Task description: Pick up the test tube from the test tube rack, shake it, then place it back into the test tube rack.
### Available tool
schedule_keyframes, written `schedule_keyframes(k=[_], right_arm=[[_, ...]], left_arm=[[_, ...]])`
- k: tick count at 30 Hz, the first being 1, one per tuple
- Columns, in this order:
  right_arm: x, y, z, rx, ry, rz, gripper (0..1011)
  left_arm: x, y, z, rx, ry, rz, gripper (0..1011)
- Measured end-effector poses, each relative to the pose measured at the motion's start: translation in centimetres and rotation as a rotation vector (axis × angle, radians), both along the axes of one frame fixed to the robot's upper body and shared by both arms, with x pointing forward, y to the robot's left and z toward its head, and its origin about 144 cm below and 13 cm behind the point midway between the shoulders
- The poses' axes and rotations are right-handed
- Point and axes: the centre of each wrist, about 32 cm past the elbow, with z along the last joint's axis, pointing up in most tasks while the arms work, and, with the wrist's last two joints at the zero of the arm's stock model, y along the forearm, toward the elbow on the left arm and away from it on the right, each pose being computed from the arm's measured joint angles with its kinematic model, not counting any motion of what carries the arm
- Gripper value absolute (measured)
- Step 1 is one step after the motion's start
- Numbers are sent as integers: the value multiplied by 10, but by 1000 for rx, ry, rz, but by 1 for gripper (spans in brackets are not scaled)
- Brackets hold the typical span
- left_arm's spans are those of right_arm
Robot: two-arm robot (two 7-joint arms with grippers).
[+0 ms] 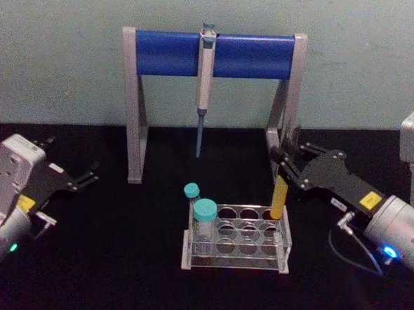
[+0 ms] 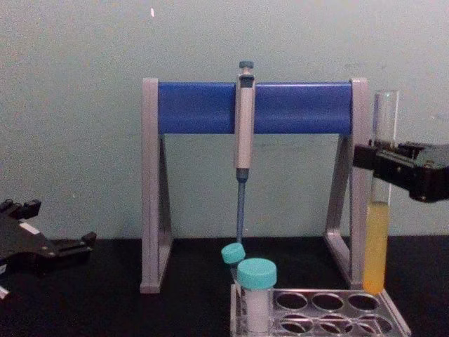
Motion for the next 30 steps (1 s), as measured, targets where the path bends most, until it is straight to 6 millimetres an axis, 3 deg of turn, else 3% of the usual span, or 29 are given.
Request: schedule_keyframes(k=[13, 30], right_arm=[[0, 16, -3, 5, 24, 115, 224], [37, 41, -17, 74, -65, 25, 224]], left_arm=[[0, 0, 0, 0, 0, 0, 1009], [0, 0, 0, 0, 0, 0, 1010]])
